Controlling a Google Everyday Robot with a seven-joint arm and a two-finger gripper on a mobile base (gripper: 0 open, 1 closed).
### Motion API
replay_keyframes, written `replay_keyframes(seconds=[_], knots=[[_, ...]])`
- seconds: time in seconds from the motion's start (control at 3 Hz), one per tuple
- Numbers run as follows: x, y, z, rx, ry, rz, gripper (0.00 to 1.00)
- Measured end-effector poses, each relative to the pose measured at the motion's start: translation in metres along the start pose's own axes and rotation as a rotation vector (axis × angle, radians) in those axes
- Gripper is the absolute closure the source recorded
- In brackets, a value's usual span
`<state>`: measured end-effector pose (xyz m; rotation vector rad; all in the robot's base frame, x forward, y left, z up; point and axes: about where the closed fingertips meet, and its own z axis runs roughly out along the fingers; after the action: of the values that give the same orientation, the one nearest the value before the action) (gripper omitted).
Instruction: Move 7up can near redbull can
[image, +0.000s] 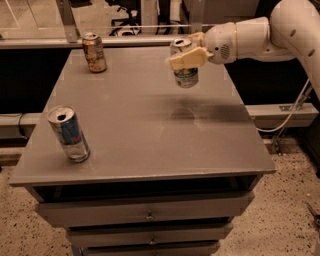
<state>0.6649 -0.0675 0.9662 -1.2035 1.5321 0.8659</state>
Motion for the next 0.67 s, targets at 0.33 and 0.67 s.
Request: replay_keyframes(seconds=[0.33,0.67], knots=[[0.007,0.048,0.040,-0.135,-0.060,0.018,1.00],[0.013,0.109,0.087,-0.310,-0.149,0.042,1.00]])
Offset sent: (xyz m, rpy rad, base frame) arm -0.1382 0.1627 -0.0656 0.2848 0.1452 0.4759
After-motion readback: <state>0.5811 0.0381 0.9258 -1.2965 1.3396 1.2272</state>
